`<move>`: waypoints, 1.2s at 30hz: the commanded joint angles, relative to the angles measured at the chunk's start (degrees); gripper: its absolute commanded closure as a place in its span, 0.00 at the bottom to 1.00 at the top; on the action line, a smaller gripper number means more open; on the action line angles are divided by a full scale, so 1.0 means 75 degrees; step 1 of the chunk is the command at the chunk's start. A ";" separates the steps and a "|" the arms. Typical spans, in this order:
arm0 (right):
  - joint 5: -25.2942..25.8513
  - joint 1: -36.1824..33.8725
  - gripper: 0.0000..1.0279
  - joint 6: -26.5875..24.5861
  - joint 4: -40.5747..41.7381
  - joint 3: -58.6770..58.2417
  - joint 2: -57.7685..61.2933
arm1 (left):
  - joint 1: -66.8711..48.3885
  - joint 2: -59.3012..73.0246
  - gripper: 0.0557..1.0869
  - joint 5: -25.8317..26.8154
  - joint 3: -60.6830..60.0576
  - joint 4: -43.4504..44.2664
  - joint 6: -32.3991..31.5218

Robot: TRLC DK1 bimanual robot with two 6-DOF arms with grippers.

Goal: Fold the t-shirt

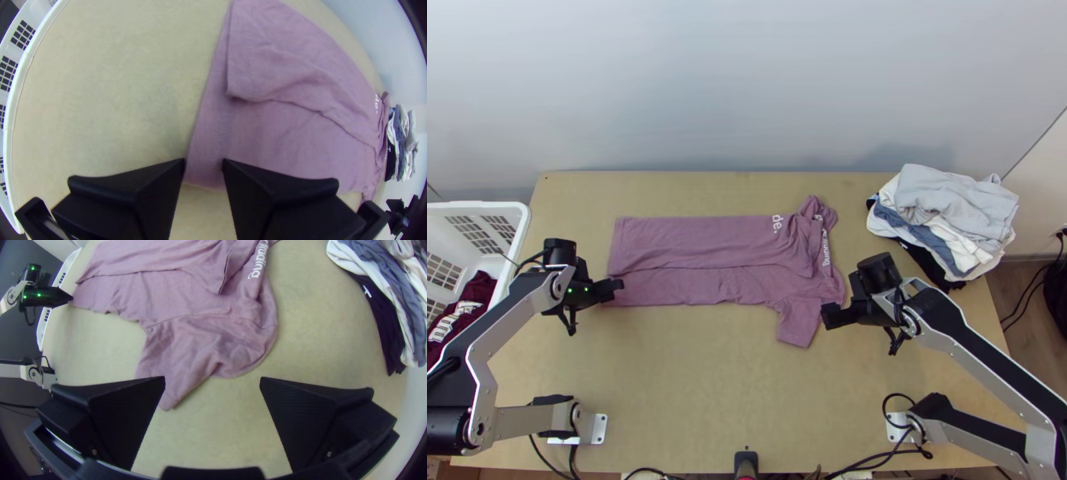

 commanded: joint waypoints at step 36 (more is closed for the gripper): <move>-0.1051 0.1371 0.63 0.0661 0.1153 -0.0282 0.1926 | 0.0102 0.0026 0.96 -0.0159 -0.0064 0.0363 -0.0059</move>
